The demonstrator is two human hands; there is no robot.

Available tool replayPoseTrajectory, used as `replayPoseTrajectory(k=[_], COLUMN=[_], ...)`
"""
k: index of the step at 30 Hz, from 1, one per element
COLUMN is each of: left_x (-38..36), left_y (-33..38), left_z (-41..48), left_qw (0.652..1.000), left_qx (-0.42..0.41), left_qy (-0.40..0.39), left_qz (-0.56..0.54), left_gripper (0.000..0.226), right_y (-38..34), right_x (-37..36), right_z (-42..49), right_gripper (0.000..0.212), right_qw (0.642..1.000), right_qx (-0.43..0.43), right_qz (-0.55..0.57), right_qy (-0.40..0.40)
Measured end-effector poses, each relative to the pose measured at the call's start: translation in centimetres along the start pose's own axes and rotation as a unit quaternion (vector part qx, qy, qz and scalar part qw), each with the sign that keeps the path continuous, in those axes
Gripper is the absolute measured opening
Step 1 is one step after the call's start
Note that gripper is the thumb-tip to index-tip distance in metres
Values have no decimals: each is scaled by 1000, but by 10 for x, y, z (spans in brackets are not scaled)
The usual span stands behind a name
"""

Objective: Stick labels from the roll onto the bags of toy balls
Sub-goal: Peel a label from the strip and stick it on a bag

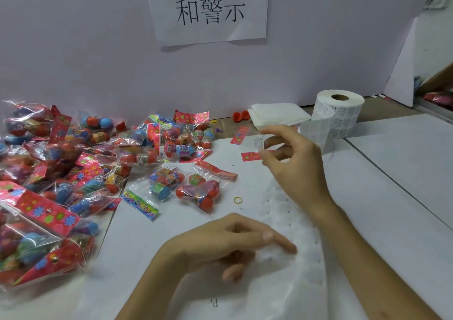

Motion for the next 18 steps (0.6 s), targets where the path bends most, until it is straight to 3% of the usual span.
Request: replayPoseTrajectory(k=[3,6,8,10,14,18], left_x=[31,61,71,75,75,74], left_y=[5,10,10,10,15,15], left_z=[-5,-27,-41,-48,-50,-50], left_qw=[982,914,870,847,843,836], left_qx=[-54,-134,-159,-169,-168,-162], left_qy=[179,380,465,503,510,522], left_qz=[-21,-51,-45,-31,36,52], left_gripper=[25,18,20,24,14,15], right_y=[0,-2,-3,-7,-15,-11], right_x=[-6,-13,-20,-29,-45,-48], right_z=[0,-1,-3,-5,-13,-13], right_gripper=[46,54,57,55,50,50], right_qw=[1000,998,995,990,976,973], right_qx=[-3,2,7,22,50,54], right_qz=[5,16,20,15,-16,-61], right_qy=[-23,-56,-93,-138,-211,-215])
Point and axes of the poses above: each hand's wrist, its own z-axis towards the middle knuckle, its own x-axis out of the back of the hand, y = z × x, the point moved 8 cm from there along z, towards the middle knuckle, and after that the axes turned 10 degrees about -y, right-handed, at the moved point
